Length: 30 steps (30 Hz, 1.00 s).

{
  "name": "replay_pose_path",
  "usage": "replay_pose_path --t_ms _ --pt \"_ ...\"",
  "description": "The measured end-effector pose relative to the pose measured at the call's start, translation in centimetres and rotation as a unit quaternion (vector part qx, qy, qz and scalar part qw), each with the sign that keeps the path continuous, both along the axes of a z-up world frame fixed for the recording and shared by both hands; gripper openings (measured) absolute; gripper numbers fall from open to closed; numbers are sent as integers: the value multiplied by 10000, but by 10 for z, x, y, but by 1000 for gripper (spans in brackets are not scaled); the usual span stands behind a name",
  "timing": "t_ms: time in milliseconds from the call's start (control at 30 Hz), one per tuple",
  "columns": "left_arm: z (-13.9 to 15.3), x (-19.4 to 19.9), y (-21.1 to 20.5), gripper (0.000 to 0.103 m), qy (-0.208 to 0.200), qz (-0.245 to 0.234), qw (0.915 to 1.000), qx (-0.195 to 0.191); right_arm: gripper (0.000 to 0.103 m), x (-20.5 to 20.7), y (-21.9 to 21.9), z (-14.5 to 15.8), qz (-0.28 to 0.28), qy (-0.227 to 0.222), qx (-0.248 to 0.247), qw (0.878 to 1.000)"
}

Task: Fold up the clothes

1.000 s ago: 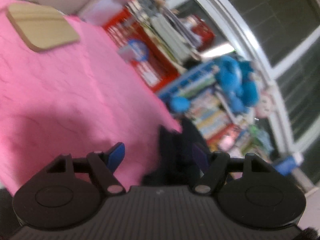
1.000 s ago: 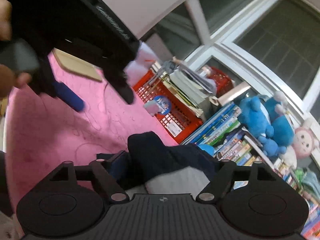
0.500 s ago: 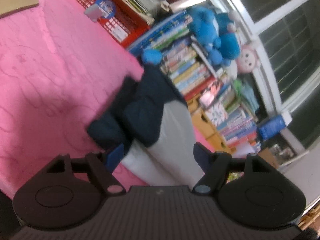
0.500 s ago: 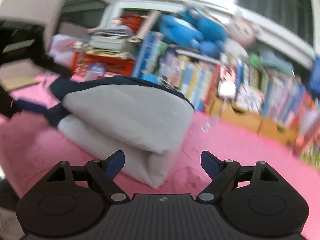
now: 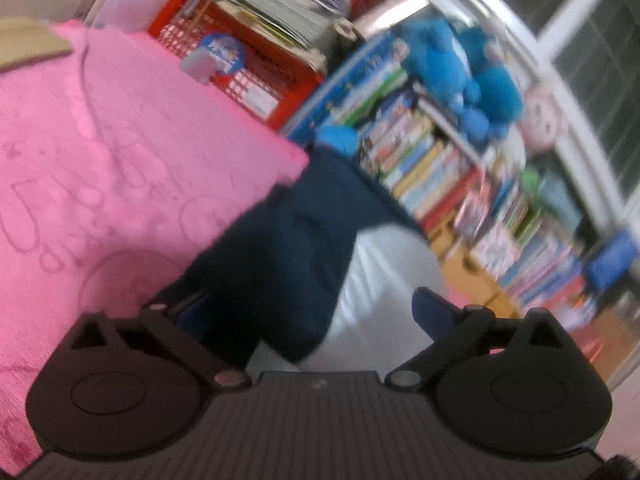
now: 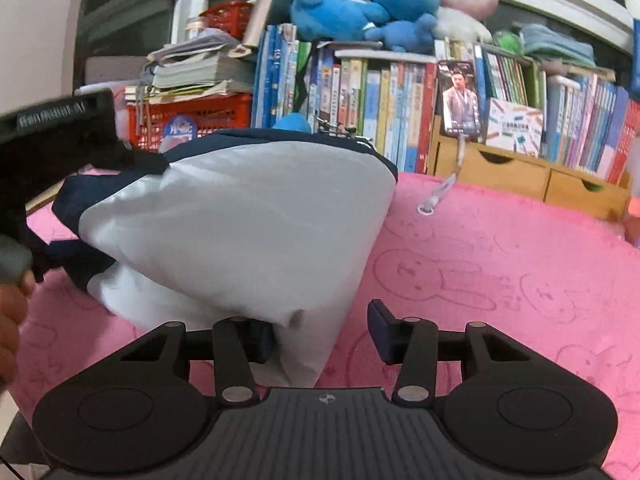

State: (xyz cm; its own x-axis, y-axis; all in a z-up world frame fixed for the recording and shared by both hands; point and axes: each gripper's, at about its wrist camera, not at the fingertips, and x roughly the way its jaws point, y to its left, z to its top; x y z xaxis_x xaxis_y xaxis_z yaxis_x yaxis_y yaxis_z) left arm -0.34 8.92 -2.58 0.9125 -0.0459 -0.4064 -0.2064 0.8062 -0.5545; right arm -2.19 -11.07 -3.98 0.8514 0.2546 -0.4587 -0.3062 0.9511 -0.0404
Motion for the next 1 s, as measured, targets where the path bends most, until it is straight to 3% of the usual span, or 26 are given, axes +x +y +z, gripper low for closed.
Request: replay_pose_path --t_ms 33,133,500,633,800,967,1000 --pt "0 2 -6 101 68 -23 9996 261 47 0 0 0 -19 1 15 10000" --pt "0 5 -14 101 137 -25 9983 566 47 -3 1 -1 -40 -42 -31 10000" --pt "-4 5 -18 101 128 -104 9973 715 49 -4 5 -3 -67 -99 -129 9998" --pt "-4 2 -17 101 115 -110 9982 579 49 -5 7 -4 -87 -158 -193 9997" --pt "-1 -16 -20 101 -8 -159 9999 3 50 -6 8 -4 -120 -215 -238 9994" --pt "-3 -20 -35 101 -157 -686 9971 -280 49 -9 7 -4 -215 -351 -185 9990" --pt "-5 -17 -36 95 -127 -729 9967 -327 49 -10 6 -5 -238 -386 -171 9988"
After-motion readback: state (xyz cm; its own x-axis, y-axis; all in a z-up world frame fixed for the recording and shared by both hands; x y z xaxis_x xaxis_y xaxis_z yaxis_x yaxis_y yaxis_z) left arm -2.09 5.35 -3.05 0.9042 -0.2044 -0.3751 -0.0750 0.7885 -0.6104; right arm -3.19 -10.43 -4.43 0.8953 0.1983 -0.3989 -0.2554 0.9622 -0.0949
